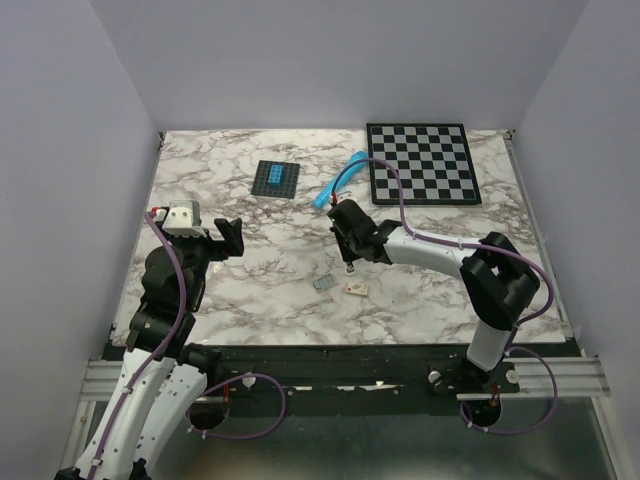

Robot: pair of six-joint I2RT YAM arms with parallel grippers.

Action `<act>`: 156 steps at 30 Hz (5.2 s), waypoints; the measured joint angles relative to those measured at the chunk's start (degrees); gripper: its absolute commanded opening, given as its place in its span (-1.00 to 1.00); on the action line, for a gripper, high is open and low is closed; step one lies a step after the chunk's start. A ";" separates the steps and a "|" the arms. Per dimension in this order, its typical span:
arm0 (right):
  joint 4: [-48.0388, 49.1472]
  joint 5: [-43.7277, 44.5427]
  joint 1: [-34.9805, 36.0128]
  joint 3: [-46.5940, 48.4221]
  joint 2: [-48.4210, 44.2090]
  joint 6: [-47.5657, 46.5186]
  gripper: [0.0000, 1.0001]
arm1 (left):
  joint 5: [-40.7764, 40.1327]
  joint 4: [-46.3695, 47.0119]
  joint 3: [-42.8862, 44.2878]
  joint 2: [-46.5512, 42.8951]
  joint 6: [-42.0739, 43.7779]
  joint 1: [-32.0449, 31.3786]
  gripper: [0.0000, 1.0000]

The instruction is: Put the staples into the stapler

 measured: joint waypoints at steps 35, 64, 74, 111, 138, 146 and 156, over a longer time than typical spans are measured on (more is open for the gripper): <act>1.07 -0.81 -0.72 -0.31 -1.66 0.70 -0.67 | 0.07 0.00 -0.02 0.00 -0.17 0.02 0.97; 1.33 -2.49 -1.70 -1.46 -0.79 1.81 -0.65 | 0.17 0.00 -0.02 0.00 -0.17 0.02 0.98; 1.36 -3.26 -1.75 -1.46 -0.70 1.75 -0.42 | 0.42 0.00 -0.02 0.00 -0.17 0.02 0.98; 1.11 -3.72 -5.11 -0.26 -0.11 1.77 -0.20 | 0.59 0.00 -0.02 0.00 -0.17 0.09 0.98; -0.02 -7.74 -5.11 -2.47 -1.09 1.75 -0.20 | 0.96 0.04 -0.02 0.42 -0.17 0.09 0.98; -0.96 -8.66 -5.11 -4.04 -2.73 1.75 -0.20 | 0.98 0.04 -0.02 0.46 -0.20 0.09 0.97; -1.84 -9.84 -5.11 -5.05 -7.72 1.25 -0.16 | 1.57 0.57 -0.07 0.74 -0.15 0.09 0.97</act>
